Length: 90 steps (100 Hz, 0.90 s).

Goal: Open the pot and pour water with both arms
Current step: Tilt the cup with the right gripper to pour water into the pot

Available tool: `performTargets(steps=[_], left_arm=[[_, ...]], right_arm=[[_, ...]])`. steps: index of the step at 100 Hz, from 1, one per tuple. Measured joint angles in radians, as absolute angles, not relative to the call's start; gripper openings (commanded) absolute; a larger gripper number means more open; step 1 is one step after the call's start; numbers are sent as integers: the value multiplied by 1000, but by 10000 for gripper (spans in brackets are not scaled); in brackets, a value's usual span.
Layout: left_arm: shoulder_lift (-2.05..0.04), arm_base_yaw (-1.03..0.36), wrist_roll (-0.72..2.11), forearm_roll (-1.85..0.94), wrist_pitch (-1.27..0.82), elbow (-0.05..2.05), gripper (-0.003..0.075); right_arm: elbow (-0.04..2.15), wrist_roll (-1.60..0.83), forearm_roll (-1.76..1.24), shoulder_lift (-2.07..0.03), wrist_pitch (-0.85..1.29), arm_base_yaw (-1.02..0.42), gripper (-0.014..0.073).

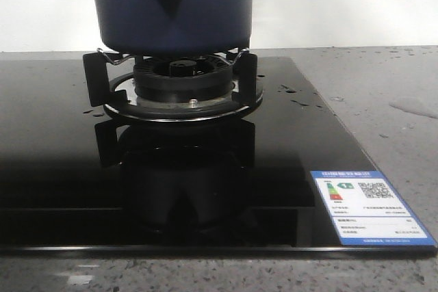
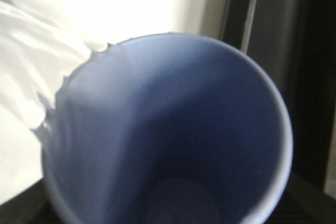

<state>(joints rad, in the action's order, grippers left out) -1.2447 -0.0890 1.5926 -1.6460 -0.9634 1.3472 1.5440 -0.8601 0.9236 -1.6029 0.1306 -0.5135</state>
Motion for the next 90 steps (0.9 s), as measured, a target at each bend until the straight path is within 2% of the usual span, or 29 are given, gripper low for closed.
performTargets(steps=[27,61,90], left_arm=[[-1245,-89,1593,-1646,-963,1347,294],[-1245,-89,1593,-1646,-963,1347,294],[-1245,-89,1593,-1646,-963,1347,294]], right_arm=[[1544,-860,1040,-1603,101,-516,171],[1544,-839,1044,-1603,97,-516,171],[1544,-440,746,-1572,259,-508,171]])
